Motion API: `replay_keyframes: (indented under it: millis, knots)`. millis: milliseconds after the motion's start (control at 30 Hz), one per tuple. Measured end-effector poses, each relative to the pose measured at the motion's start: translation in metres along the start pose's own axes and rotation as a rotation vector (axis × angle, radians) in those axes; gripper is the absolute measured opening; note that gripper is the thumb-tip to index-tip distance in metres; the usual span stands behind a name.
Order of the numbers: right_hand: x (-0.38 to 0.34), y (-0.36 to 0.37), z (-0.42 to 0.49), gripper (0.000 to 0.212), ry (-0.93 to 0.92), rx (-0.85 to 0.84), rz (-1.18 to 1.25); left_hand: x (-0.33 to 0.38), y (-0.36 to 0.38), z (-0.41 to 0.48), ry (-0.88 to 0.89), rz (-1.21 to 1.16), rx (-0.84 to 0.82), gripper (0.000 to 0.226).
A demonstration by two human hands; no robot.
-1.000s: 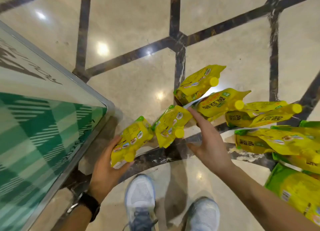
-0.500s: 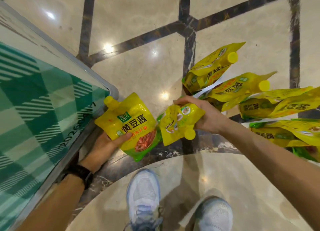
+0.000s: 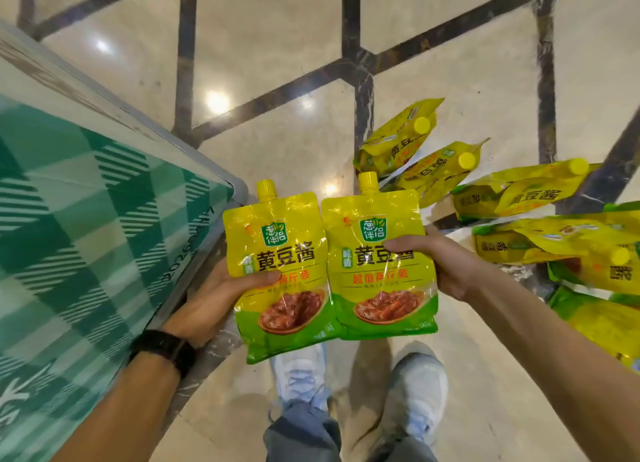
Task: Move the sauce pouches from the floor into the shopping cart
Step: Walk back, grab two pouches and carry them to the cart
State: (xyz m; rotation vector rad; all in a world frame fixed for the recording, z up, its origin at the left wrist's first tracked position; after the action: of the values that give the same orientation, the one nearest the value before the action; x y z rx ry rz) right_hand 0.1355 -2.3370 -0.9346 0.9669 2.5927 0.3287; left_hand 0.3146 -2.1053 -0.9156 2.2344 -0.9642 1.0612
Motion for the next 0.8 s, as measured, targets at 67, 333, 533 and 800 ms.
replay_keyframes:
  millis: [67,333,533,800]
  knots:
    - [0.013,0.006,-0.035,0.053,0.064,-0.077,0.098,0.023,0.014,-0.026,-0.049,-0.022,-0.059,0.083]
    - [0.039,0.040,-0.199,0.061,-0.010,0.059,0.191,0.114,0.073,-0.123,-0.116,-0.094,-0.123,0.076]
    - [0.044,0.063,-0.333,0.085,-0.069,0.035,0.423,0.195,0.119,-0.186,-0.100,-0.124,-0.172,0.064]
    - [0.034,0.091,-0.502,0.062,-0.137,0.150,0.355,0.320,0.166,-0.282,-0.104,-0.097,-0.185,0.110]
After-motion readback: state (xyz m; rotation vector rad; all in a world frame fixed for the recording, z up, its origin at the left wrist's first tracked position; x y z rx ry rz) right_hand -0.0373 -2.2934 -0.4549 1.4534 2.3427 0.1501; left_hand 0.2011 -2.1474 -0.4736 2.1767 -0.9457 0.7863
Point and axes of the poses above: each hand's wrist, its own z-axis towards the middle knuckle, its own y-axis out of the palm, x = y × z, the point moved 4 cm from there along z, towards the middle knuckle, and after that the axes turned 14 degrees about y, right-handed, at the moved point
